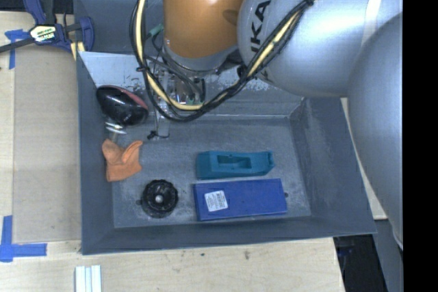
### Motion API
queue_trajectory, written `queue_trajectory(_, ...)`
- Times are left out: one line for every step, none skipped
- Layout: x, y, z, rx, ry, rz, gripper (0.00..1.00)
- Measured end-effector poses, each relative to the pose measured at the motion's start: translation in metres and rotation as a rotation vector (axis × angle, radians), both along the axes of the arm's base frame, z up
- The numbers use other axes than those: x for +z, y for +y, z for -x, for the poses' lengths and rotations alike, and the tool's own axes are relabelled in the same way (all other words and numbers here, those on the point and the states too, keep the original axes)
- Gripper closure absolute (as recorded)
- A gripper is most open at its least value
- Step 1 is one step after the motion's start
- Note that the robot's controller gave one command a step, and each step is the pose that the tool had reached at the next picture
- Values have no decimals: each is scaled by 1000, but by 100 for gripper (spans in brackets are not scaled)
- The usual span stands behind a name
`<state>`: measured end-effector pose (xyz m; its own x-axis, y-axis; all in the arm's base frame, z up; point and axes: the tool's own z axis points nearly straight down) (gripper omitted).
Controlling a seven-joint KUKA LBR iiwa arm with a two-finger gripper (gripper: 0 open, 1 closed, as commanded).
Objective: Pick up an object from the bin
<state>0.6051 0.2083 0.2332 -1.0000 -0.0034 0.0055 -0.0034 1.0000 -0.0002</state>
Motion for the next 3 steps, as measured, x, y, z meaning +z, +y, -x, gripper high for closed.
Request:
queue_trajectory(6, -1, -2, -3, -9, -2, 0)
queue_trajectory(-50, 1, 17, -38, -13, -3, 0)
queue_trajectory(-90, 9, 39, -136, -7, -1, 0)
